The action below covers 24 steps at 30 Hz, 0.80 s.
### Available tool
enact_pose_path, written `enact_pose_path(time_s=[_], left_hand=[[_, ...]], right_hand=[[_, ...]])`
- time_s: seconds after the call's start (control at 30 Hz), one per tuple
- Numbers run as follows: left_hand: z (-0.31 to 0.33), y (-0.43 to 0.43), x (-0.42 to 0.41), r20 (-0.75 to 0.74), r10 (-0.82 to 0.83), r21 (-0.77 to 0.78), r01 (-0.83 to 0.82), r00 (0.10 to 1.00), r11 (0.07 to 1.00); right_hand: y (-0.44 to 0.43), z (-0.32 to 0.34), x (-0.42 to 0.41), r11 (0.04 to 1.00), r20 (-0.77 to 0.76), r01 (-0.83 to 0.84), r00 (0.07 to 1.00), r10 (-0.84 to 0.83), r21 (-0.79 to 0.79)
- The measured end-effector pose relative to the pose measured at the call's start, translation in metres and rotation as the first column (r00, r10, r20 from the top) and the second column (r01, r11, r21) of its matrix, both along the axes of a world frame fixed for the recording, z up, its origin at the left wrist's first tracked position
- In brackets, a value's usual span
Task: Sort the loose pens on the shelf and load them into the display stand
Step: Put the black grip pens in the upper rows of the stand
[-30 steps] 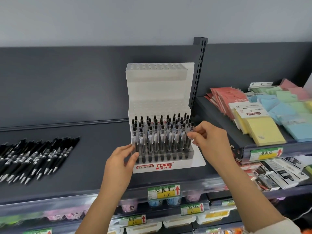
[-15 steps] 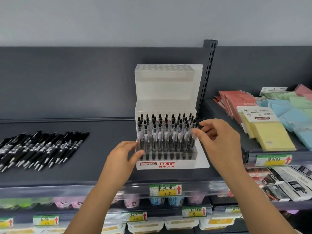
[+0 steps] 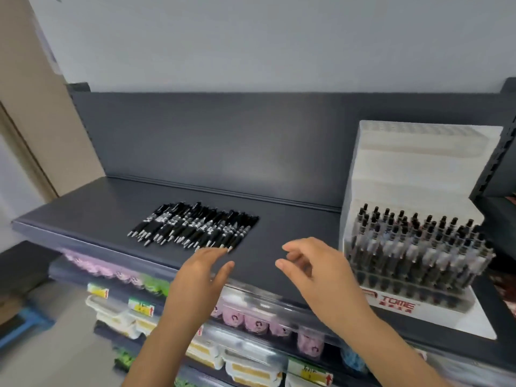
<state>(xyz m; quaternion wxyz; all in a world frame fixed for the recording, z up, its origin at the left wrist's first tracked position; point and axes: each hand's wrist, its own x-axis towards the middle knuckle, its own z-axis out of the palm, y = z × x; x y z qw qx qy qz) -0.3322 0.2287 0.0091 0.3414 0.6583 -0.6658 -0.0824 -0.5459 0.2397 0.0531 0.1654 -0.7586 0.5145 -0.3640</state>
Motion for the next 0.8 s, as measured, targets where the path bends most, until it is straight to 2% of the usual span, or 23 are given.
enact_pose_path(time_s=[0.23,0.43,0.63,0.73,0.8], left_hand=[[0.001,-0.039,0.120,0.054,0.087,0.016,-0.088,0.995,0.996],[-0.001,-0.111,0.210,0.136,0.040,0.070,-0.050,0.990,0.996],[-0.021,-0.168,0.252,0.210,0.008,0.290,-0.071,0.978,0.954],[-0.025,-0.181,0.255,0.153,-0.031,0.450,-0.042,0.988,0.892],[-0.025,-0.185,0.253,0.122,-0.055,0.503,-0.014,0.991,0.864]], right_hand=[[-0.074,-0.030,0.079,0.981,-0.157,0.081,0.986,-0.053,0.178],[-0.116,-0.034,0.160,0.957,-0.168,0.190,0.974,-0.155,0.220],[-0.136,-0.035,0.221,0.955,-0.204,0.203,0.966,-0.159,0.215],[-0.148,-0.037,0.241,0.953,-0.284,0.228,0.944,-0.167,0.198],[-0.156,-0.039,0.250,0.948,-0.358,0.248,0.919,-0.165,0.200]])
